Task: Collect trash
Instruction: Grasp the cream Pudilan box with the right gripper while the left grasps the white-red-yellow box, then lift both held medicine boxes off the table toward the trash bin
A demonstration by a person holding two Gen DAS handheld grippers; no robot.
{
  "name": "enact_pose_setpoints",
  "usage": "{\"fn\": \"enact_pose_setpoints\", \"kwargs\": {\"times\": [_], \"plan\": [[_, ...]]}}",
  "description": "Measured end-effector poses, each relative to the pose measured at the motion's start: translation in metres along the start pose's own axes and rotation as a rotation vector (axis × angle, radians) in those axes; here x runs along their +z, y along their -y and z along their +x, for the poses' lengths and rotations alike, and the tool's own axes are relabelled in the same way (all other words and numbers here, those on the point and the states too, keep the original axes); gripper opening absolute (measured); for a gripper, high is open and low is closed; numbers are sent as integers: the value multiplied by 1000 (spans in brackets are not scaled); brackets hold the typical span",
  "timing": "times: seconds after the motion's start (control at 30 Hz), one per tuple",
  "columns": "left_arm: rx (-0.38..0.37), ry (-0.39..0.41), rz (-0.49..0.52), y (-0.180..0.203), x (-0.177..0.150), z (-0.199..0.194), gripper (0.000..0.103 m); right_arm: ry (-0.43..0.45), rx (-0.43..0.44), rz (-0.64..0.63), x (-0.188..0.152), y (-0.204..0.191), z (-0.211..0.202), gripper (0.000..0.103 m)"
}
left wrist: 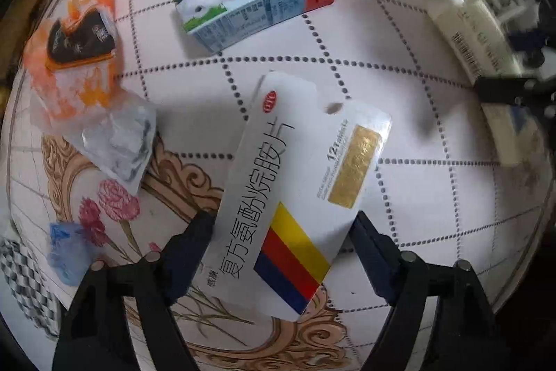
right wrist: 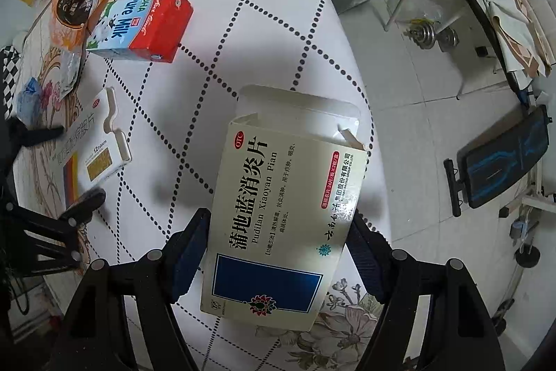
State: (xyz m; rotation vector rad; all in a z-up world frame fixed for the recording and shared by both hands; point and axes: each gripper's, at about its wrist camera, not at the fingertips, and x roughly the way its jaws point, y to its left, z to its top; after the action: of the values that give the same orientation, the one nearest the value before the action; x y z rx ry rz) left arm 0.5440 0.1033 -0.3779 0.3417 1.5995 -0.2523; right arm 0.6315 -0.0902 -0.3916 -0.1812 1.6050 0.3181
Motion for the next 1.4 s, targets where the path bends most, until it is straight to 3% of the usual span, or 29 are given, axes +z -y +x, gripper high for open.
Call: {"fn": "enact_pose_setpoints", "kwargs": {"times": [0.1,0.17,0.23,0.33,0.4,0.5,0.63,0.7,0.77,0.93,1.13,1.27,1.4], "plan": [[-12,16,-60,1,-10,-2,79,-9,5,-4,-3,-2,3,78],[-28,13,-152,0,-20,-3,79,-13,6,-6,-10,-4,3,78],[-40,-35,-395,-8,-44,1,79,-14,8,-10,-15,-7,2,78],[-193,-91,-769,-18,-94,6,79,-22,16,-10,-28,-9,3,78],[-341,-89,-994,-15,-135,11,79,-32,25,-6,-39,-11,5,78],[-474,-21,-1166,-6,-173,13,79,-44,15,-36,-55,-21,9,78],[-429,31,-1155,8,-188,8,80,-3,-75,-137,-65,-41,12,79],[-354,43,-1075,17,-176,3,79,21,-104,-167,-68,-47,11,88],[-262,23,-981,31,-162,3,79,27,-89,-156,-69,-47,11,90],[-181,-7,-946,45,-136,3,80,4,-88,-73,-72,-37,20,90],[-92,17,-919,71,-90,-2,69,54,-102,-27,-79,-34,19,74],[-79,32,-899,84,-88,-9,69,52,-100,-38,-80,-41,21,74],[-48,77,-902,95,-109,-28,69,90,-107,-76,-94,-46,12,74]]}}
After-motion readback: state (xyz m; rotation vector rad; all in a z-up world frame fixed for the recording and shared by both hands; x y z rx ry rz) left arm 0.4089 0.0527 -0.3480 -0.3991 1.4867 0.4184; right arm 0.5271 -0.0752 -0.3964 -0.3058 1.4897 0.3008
